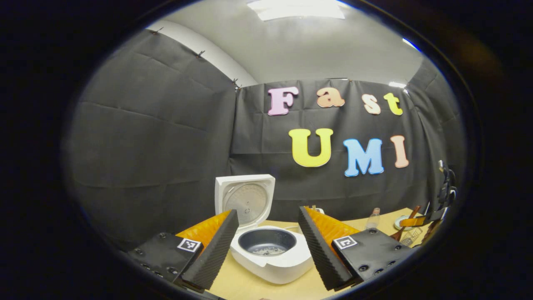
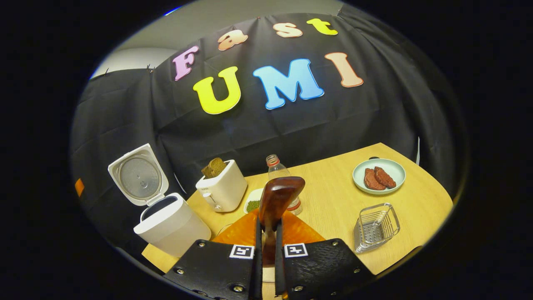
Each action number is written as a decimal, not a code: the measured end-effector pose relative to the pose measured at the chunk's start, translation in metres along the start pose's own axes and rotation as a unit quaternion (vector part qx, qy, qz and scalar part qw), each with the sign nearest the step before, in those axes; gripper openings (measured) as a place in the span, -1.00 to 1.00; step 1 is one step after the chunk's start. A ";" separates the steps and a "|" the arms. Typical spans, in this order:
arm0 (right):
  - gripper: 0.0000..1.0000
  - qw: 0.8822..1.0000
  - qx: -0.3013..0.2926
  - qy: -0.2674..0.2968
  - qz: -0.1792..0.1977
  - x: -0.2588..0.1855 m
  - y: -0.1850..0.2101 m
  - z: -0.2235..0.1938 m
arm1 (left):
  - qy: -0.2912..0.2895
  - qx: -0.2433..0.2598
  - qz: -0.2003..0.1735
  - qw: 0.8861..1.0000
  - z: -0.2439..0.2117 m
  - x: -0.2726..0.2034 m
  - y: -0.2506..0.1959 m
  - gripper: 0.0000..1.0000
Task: Close the left gripper, press the button to open the rice cooker; take a wooden spoon from the chopstick holder with the right hand, scoop a spoonful of rice and pour it into the rice cooker, then put the wooden spoon back into the chopstick holder.
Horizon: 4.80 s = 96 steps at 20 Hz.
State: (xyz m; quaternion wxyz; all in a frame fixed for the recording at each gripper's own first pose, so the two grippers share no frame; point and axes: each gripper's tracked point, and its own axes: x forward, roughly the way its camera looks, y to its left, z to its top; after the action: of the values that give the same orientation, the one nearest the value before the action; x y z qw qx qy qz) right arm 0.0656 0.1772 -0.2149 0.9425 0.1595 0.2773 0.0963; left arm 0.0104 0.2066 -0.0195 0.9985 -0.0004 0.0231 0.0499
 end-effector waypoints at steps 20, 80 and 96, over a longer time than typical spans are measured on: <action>-0.76 0.998 0.016 0.044 0.038 0.026 0.061 -0.070 | 0.016 0.012 0.016 1.000 -0.021 0.000 0.042 0.97; -0.76 0.954 0.087 0.062 0.279 0.120 0.382 -0.005 | 0.044 0.001 0.171 0.984 -0.040 -0.101 0.159 0.99; -0.77 0.886 -0.362 -0.093 0.273 0.109 0.426 -0.009 | 0.035 -0.005 0.200 0.979 -0.039 -0.105 0.166 0.99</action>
State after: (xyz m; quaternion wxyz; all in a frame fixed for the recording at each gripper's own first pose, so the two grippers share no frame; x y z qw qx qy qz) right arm 0.1114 0.6055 -0.1248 0.8927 -0.1150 0.0794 0.4284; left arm -0.1127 0.3610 -0.0538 0.9670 -0.0028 0.0571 0.2484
